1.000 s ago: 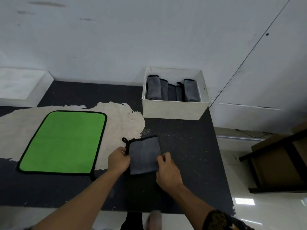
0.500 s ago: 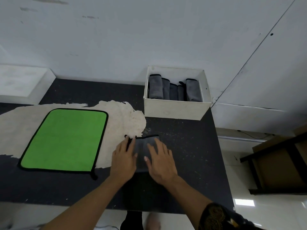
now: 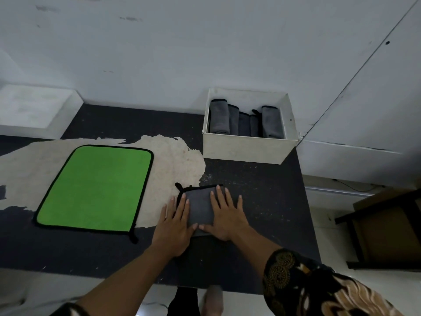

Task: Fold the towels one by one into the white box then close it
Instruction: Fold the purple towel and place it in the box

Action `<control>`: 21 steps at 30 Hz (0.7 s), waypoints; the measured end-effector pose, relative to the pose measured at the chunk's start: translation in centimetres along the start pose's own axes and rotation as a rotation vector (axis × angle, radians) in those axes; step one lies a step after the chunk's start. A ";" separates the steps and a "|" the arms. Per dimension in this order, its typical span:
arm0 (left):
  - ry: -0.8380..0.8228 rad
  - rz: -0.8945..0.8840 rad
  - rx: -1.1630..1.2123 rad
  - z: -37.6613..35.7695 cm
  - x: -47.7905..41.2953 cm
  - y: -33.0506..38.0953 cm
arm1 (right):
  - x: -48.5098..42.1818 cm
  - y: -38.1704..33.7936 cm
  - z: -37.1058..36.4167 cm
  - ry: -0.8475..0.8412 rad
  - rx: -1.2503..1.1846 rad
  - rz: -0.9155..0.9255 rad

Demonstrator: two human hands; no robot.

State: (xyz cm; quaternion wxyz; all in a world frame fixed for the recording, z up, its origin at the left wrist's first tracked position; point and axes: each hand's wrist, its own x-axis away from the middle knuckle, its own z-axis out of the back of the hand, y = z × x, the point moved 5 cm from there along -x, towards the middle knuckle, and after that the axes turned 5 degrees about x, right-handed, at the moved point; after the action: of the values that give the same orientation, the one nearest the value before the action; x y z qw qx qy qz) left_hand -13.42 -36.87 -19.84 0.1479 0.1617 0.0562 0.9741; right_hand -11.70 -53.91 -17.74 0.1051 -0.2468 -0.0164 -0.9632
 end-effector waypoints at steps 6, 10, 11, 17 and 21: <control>-0.030 0.018 -0.015 1.0 0.3 0.3 | 2.9 0.6 -1.8 0.041 -0.043 -0.115; 0.062 0.076 0.038 1.9 0.8 0.3 | 3.7 0.4 -1.3 0.083 -0.083 -0.170; 0.130 0.135 0.107 2.5 1.1 0.2 | 3.8 0.2 -0.7 0.132 -0.131 -0.203; 0.171 0.399 0.555 3.8 1.1 -0.1 | 4.2 0.6 1.5 0.322 -0.510 -0.460; 0.106 0.430 0.630 3.9 0.0 0.0 | 3.2 1.2 0.8 0.175 -0.747 -0.539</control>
State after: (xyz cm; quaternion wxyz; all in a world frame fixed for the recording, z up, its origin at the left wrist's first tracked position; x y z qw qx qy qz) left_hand -12.16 -36.66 -16.15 -0.1198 0.1569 0.3252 0.9248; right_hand -13.80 -55.62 -15.56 -0.2441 -0.1726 0.2769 -0.9132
